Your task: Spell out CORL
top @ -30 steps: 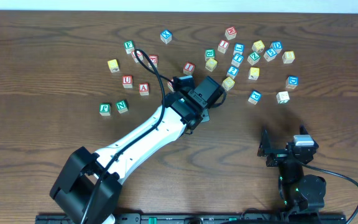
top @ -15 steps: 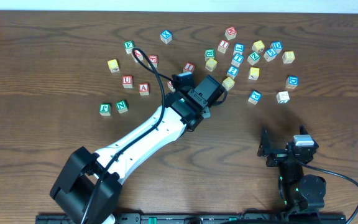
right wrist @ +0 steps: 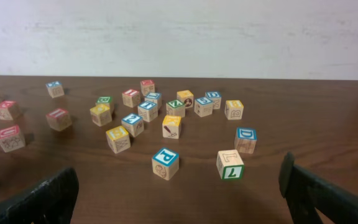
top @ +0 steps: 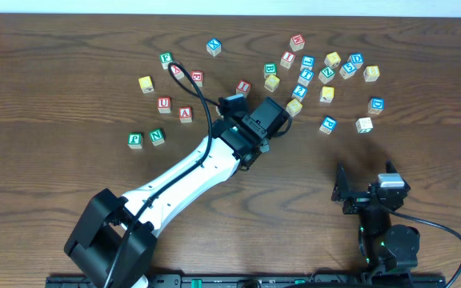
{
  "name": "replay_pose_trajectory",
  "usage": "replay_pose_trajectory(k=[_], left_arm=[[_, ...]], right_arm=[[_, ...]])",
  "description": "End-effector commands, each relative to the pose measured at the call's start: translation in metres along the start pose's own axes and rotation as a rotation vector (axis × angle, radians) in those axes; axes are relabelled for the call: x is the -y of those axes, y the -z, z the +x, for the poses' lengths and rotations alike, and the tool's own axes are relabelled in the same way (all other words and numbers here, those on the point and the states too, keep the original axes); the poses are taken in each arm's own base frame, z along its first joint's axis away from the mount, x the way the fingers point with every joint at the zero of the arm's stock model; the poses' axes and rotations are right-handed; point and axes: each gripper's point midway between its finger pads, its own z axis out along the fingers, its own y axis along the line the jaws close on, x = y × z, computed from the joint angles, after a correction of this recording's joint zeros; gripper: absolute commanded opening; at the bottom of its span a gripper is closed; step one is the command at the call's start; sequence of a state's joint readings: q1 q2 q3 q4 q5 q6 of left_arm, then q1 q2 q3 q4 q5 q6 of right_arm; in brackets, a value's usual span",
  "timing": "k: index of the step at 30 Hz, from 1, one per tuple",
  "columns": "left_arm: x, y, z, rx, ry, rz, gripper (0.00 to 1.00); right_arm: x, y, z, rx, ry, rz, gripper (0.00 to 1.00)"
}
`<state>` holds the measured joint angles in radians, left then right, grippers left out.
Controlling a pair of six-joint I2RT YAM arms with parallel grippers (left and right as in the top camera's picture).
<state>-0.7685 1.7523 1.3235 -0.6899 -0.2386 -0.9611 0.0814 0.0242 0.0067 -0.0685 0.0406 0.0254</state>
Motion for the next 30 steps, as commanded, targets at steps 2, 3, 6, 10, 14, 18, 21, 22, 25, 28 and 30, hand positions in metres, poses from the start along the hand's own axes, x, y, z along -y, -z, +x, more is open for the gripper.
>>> replay_pose_trajectory(k=[2, 3, 6, 10, 14, 18, 21, 22, 25, 28, 30], left_arm=[[-0.004, 0.004, -0.002, 0.007, 0.152, -0.024, 0.50], [-0.004, 0.003, 0.000, 0.004, 0.158, -0.029, 0.50], [-0.005, -0.005, 0.004, -0.006, 0.151, -0.047, 0.51], [-0.007, -0.018, 0.011, -0.022, 0.137, -0.076, 0.51], [-0.006, -0.024, 0.014, -0.025, 0.134, -0.083, 0.51], [-0.005, -0.029, 0.015, -0.027, 0.133, -0.086, 0.51], [-0.006, -0.035, 0.017, -0.031, 0.130, -0.096, 0.51], [-0.006, -0.037, 0.019, -0.034, 0.128, -0.101, 0.51], [-0.008, -0.041, 0.021, -0.039, 0.128, -0.112, 0.51], [-0.008, -0.045, 0.022, -0.042, 0.125, -0.118, 0.51], [-0.009, -0.047, 0.023, -0.044, 0.124, -0.122, 0.51]], right_arm=[[0.002, 0.000, 0.001, -0.004, 0.004, 0.007, 0.99], [0.002, 0.000, 0.001, -0.004, 0.004, 0.007, 0.99], [0.002, 0.000, 0.001, -0.004, 0.004, 0.007, 0.99], [0.002, 0.000, 0.001, -0.004, 0.004, 0.007, 0.99], [0.002, 0.000, 0.001, -0.004, 0.004, 0.007, 0.99], [0.002, 0.000, 0.001, -0.004, 0.004, 0.007, 0.99], [0.002, 0.000, 0.001, -0.004, 0.004, 0.007, 0.99], [0.002, 0.000, 0.001, -0.004, 0.004, 0.007, 0.99], [0.002, 0.000, 0.001, -0.004, 0.004, 0.007, 0.99], [0.002, 0.000, 0.001, -0.004, 0.004, 0.007, 0.99], [0.002, 0.000, 0.001, -0.004, 0.004, 0.007, 0.99]])
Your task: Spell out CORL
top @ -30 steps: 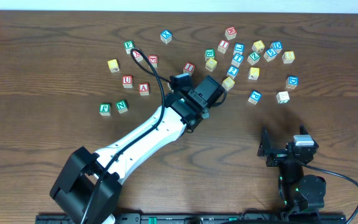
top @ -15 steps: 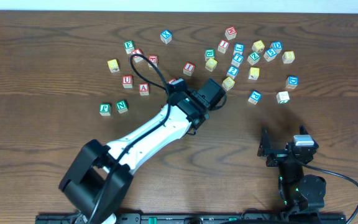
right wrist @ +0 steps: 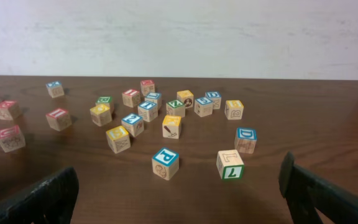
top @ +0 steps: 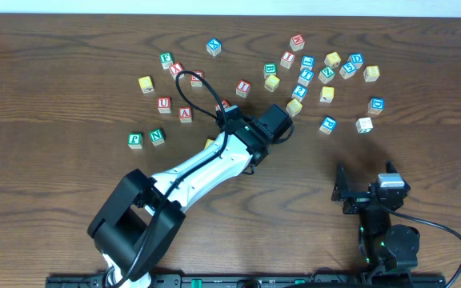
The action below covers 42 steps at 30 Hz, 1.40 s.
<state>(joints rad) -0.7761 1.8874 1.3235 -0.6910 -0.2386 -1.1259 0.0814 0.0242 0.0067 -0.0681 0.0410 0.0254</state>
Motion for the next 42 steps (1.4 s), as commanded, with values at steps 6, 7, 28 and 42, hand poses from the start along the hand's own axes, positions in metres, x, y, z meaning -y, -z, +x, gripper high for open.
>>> replay_pose_trajectory(k=[6, 7, 28, 42], left_arm=[[0.003, -0.004, -0.002, 0.014, 0.006, -0.011, 0.51], [0.003, -0.004, -0.002, 0.014, 0.006, -0.011, 0.51], [-0.002, -0.019, 0.005, 0.000, 0.001, -0.047, 0.47], [-0.007, -0.022, 0.008, -0.006, -0.004, -0.063, 0.47]], right_arm=[[0.001, 0.000, 0.001, -0.005, 0.004, 0.006, 0.99], [0.001, 0.000, 0.001, -0.005, 0.004, 0.006, 0.99], [0.001, 0.000, 0.001, -0.005, 0.004, 0.006, 0.99], [0.002, 0.000, 0.001, -0.005, 0.004, 0.007, 0.99]])
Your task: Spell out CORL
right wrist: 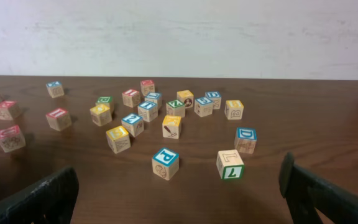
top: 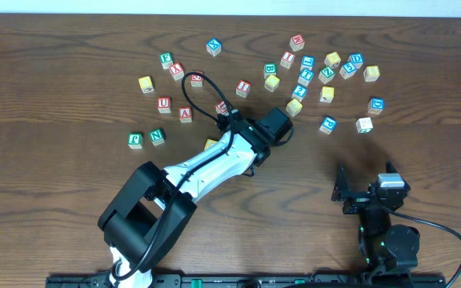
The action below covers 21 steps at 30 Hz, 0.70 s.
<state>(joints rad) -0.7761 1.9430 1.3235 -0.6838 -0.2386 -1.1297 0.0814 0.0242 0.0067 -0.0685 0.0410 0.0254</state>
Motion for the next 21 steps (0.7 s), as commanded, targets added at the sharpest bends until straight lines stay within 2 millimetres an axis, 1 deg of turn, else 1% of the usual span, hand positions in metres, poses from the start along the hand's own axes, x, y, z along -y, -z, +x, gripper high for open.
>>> replay_pose_trajectory(k=[1, 8, 14, 21], left_arm=[[-0.0028, -0.0035, 0.0001, 0.010, 0.006, -0.020, 0.46], [-0.0051, -0.0047, 0.0012, 0.009, 0.005, -0.027, 0.46], [-0.0114, -0.0084, 0.0022, 0.017, 0.000, -0.046, 0.46], [-0.0114, -0.0084, 0.0022, 0.017, 0.003, -0.046, 0.46]], right_arm=[[0.0015, -0.0001, 0.0014, -0.004, 0.004, 0.006, 0.99], [0.0015, -0.0001, 0.0014, -0.004, 0.004, 0.006, 0.99], [0.0015, -0.0001, 0.0014, -0.004, 0.004, 0.006, 0.99], [0.0015, -0.0001, 0.0014, -0.004, 0.004, 0.006, 0.99]])
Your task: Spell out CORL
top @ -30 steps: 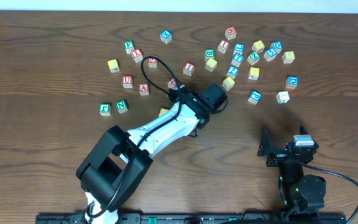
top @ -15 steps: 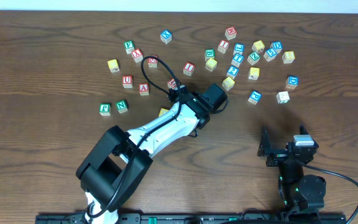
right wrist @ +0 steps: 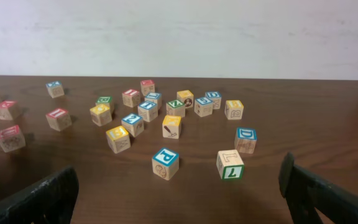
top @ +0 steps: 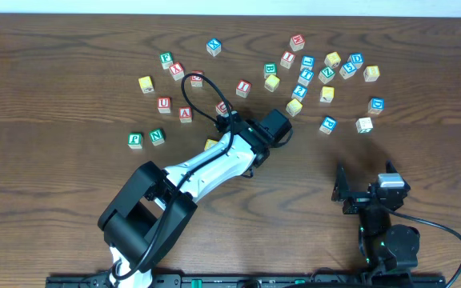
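Observation:
Lettered wooden blocks lie scattered over the far half of the brown table (top: 70,184). The block with L on top (right wrist: 230,164) stands nearest my right gripper, beside a blue P block (right wrist: 165,163); from above the L block (top: 364,125) is at the right. My left gripper (top: 227,114) reaches mid-table, with a red block (top: 222,106) at its tip; its letter is unreadable, and the arm hides whether the fingers hold it. My right gripper (right wrist: 179,199) rests open and empty at the near right, well short of the blocks.
A yellow block (top: 211,145) lies against the left arm's left side. One cluster of blocks sits far right around a blue D block (right wrist: 246,140), another far left around a green block (top: 158,137). A black cable (top: 202,88) loops over the left arm.
First my left gripper stood over the middle blocks, covering the red one, with the arm stretched straight. A second later the arm had folded and swung, the red block showed at its tip and a yellow one beside the arm. It has held there. The right arm stayed still.

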{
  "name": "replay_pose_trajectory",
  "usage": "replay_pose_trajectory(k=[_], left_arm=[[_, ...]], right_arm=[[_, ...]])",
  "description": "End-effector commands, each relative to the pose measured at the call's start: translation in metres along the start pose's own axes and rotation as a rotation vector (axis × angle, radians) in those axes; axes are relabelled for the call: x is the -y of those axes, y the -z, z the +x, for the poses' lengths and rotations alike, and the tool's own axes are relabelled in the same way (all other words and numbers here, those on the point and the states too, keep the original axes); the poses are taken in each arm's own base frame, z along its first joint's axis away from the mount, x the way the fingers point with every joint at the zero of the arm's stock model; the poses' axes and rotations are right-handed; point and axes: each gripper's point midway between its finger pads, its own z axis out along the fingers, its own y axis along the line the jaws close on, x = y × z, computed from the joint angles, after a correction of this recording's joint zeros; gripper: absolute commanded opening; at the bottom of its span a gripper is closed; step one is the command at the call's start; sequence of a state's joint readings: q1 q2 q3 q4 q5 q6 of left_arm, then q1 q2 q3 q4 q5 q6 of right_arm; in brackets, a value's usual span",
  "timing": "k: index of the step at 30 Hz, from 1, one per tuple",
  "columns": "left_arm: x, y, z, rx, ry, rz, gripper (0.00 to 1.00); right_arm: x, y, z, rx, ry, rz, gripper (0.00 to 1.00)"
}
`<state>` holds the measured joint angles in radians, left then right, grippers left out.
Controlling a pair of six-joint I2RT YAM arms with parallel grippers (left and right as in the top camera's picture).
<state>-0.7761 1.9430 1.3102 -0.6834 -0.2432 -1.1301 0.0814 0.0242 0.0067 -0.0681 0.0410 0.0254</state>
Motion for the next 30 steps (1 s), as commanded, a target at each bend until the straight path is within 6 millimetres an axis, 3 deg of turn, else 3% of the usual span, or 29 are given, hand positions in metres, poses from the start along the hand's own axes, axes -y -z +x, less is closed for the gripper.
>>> replay_pose_trajectory(k=[1, 19, 30], left_arm=[[-0.007, -0.006, 0.000, 0.017, 0.007, -0.033, 0.47], [-0.011, -0.012, 0.004, 0.013, 0.020, -0.044, 0.46], [-0.012, -0.026, 0.009, 0.005, 0.009, -0.065, 0.42]], right_arm=[[0.001, 0.000, 0.001, -0.005, 0.004, 0.006, 0.99], [0.001, 0.000, 0.001, -0.005, 0.004, 0.006, 0.99], [0.001, 0.000, 0.001, -0.005, 0.004, 0.006, 0.99]])
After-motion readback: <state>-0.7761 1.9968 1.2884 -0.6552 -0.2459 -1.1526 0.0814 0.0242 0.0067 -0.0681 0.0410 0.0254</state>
